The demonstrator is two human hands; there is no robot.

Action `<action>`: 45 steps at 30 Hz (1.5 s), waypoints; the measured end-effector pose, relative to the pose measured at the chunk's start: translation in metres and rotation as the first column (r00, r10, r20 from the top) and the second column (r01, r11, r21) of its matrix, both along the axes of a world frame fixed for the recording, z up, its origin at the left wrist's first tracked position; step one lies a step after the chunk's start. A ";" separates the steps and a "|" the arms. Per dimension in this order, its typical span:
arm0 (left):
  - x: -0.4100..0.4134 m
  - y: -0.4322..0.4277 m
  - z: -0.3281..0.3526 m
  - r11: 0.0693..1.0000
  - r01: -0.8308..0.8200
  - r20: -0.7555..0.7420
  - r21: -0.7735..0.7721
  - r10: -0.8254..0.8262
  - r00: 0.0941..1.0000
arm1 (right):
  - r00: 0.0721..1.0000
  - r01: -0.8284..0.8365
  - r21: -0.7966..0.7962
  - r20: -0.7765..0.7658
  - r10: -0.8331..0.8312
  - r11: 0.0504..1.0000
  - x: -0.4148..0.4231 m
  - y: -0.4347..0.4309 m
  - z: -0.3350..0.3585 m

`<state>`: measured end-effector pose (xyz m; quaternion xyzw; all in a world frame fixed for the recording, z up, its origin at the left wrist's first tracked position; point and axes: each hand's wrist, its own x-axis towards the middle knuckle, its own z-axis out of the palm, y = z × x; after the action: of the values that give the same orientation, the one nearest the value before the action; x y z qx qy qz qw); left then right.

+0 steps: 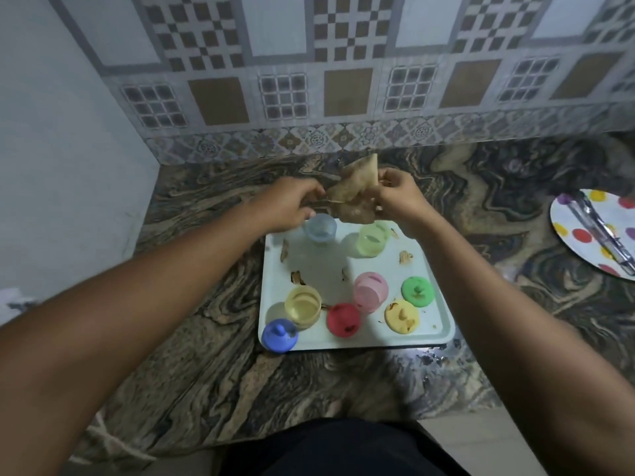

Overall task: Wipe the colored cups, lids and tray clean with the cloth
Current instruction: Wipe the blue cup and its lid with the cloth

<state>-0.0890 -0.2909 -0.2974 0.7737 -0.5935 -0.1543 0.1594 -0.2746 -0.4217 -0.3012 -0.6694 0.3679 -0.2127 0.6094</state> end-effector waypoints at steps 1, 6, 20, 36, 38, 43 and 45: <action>-0.002 -0.001 -0.013 0.997 0.045 0.100 0.069 -0.052 0.994 | 0.999 0.026 0.061 0.036 -0.028 0.998 -0.002 -0.001 -0.002; -0.005 -0.006 -0.057 0.963 0.092 0.267 0.253 -0.161 0.950 | 0.988 0.045 0.311 0.124 -0.087 0.950 -0.009 -0.005 -0.007; 0.011 -0.001 -0.011 0.997 -0.074 -0.117 0.011 0.075 0.990 | 0.987 -0.012 0.366 0.153 -0.047 0.931 -0.022 -0.015 -0.025; -0.017 0.018 0.121 0.915 -0.237 -0.343 -0.326 0.119 0.932 | 0.925 -0.117 -0.358 0.299 0.233 0.926 0.004 0.051 0.035; -0.021 0.023 0.128 0.908 -0.232 -0.352 -0.349 0.102 0.930 | 0.933 -0.044 -0.396 0.313 0.180 0.917 0.004 0.054 0.038; -0.020 0.029 0.141 0.918 -0.196 -0.354 -0.344 0.067 0.933 | 0.902 0.058 -0.397 0.414 0.122 0.916 0.000 0.059 0.048; -0.020 0.028 0.142 0.918 -0.215 -0.415 -0.334 0.062 0.908 | 0.902 0.041 -0.407 0.408 0.141 0.912 -0.002 0.061 0.052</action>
<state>-0.1094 -0.2631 -0.1553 0.7227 -0.5096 -0.1803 0.4306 -0.2763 -0.3603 -0.2495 -0.7272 0.1548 -0.4103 0.5280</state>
